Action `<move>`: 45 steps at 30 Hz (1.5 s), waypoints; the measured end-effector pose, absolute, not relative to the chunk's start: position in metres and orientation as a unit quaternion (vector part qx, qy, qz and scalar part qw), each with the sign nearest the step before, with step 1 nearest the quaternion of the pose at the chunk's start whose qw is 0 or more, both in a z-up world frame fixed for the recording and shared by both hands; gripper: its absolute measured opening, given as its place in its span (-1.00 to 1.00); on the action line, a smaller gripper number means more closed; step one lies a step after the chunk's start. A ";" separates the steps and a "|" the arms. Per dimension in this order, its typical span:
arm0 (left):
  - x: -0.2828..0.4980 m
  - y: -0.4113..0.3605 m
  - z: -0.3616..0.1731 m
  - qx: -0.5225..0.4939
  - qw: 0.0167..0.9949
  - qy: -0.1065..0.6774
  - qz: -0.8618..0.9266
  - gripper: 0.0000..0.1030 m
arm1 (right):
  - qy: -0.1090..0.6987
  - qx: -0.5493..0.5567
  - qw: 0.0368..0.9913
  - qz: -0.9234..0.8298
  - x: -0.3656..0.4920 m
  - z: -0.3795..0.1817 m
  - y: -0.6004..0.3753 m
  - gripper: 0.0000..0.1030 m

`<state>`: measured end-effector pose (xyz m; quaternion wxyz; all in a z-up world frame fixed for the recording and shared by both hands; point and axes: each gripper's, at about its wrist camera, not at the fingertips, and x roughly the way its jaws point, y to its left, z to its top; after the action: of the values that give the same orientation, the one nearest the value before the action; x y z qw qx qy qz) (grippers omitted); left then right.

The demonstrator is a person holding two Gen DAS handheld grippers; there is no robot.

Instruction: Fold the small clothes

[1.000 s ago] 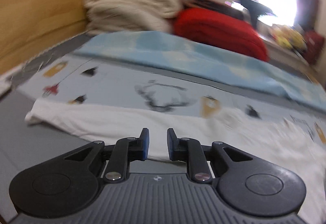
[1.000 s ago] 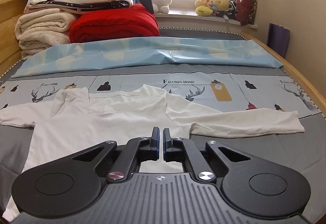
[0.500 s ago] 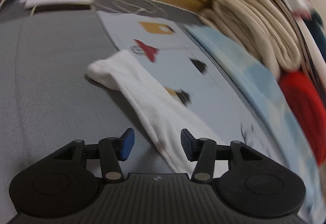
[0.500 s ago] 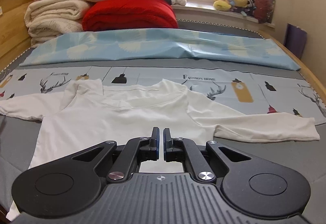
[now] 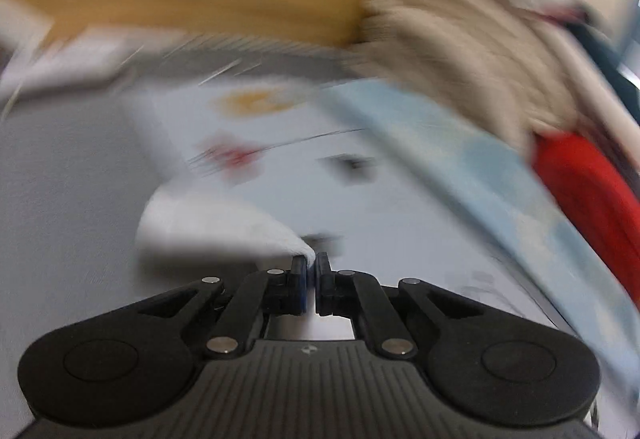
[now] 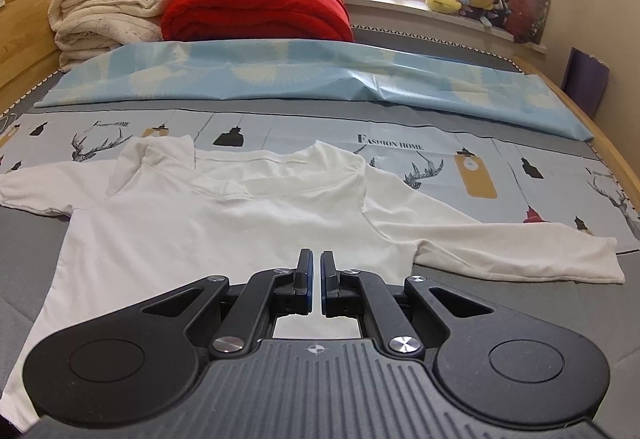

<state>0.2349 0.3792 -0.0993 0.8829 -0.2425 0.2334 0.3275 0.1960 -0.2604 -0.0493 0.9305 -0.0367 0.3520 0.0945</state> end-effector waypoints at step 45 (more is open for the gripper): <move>0.300 0.083 -0.065 -0.122 0.886 0.437 0.098 -0.25 | 0.469 0.209 0.857 0.046 0.305 -0.169 -0.248 -0.20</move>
<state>0.3001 0.0830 -0.0651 0.8856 -0.1221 0.4374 0.0977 0.3047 -0.2481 -0.1689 0.8567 0.2090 0.4692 0.0463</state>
